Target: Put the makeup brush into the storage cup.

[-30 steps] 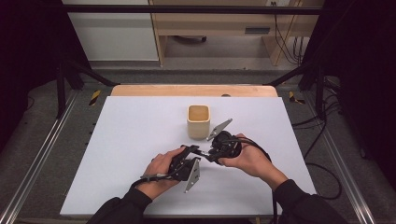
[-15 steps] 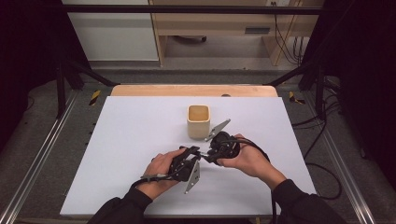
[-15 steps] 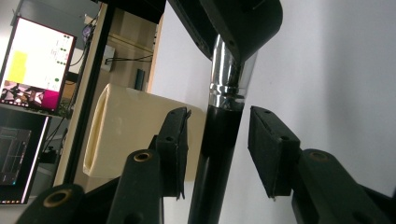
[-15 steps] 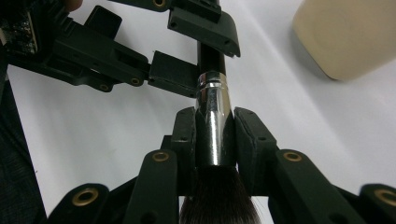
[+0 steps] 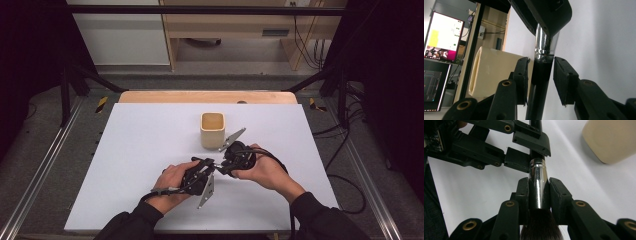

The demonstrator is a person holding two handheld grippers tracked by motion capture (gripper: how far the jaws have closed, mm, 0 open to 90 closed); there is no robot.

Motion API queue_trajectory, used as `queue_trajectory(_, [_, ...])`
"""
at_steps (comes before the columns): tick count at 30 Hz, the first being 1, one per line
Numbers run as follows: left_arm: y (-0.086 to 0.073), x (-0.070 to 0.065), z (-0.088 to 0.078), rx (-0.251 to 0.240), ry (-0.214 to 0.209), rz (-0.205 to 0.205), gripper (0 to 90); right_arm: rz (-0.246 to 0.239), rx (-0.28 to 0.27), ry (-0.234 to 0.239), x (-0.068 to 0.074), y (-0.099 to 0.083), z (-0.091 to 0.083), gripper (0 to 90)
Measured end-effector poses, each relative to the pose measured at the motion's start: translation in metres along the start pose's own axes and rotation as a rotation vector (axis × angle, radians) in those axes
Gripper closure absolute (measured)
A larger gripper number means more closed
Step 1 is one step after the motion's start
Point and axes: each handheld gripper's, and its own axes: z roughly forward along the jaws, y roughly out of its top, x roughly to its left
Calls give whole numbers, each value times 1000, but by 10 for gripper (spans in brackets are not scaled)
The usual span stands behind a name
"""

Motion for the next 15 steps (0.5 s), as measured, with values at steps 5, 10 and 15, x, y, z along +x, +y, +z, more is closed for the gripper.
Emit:
queue_trajectory(5, [0, 0, -1, 0, -1, -2, 672, -5, 3, 2, 0, 0, 1, 708])
queue_trajectory(10, [-1, 0, -2, 10, -5, 21, 707, 1, 1, 5, 0, 1, 1, 708])
queue_trajectory(15, [0, -1, -2, 14, -9, 47, 725, -2, 3, 8, 0, 1, 1, 707])
